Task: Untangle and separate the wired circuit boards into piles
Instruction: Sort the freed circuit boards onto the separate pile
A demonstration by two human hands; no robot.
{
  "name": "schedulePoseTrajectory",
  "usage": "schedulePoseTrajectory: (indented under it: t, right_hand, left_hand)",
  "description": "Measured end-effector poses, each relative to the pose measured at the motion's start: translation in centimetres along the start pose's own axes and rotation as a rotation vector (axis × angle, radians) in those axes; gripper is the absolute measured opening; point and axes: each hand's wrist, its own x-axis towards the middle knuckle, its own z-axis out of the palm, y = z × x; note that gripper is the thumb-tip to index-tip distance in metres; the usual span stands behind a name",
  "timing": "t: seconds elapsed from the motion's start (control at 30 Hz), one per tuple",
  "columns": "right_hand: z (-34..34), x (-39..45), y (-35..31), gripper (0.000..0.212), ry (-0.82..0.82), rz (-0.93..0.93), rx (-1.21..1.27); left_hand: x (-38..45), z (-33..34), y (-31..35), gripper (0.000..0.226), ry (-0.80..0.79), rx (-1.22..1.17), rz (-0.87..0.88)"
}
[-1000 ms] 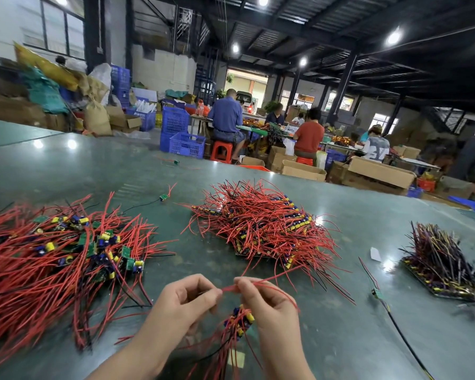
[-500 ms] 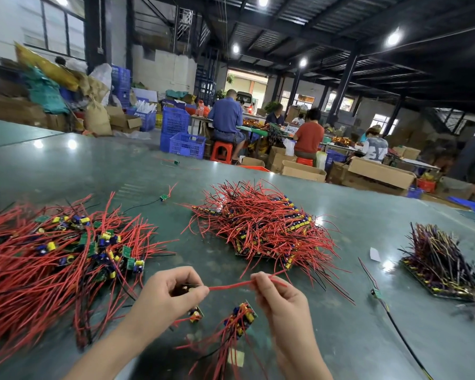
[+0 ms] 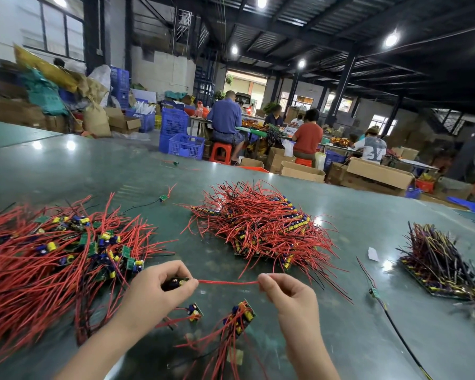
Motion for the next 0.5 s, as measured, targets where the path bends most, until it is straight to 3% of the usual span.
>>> schedulePoseTrajectory:
  t: [0.13, 0.23, 0.3, 0.4, 0.5]
  right_hand:
    - [0.39, -0.01, 0.51, 0.019, 0.018, -0.106, -0.346]
    - [0.58, 0.03, 0.85, 0.018, 0.015, -0.107, -0.366]
    - [0.38, 0.19, 0.88, 0.02, 0.024, -0.043, -0.252]
    - [0.25, 0.18, 0.68, 0.023, -0.04, 0.228, 0.211]
    - [0.26, 0.24, 0.99, 0.025, -0.026, 0.259, 0.222]
  left_hand:
    - [-0.22, -0.31, -0.11, 0.023, 0.096, 0.414, 0.142]
    - [-0.1, -0.75, -0.17, 0.031, 0.107, 0.445, 0.206]
    - [-0.04, -0.78, -0.49, 0.034, 0.119, 0.433, 0.234]
    - [-0.04, -0.77, -0.75, 0.031, 0.146, 0.472, 0.305]
    - [-0.06, -0.6, -0.77, 0.027, 0.177, 0.54, 0.36]
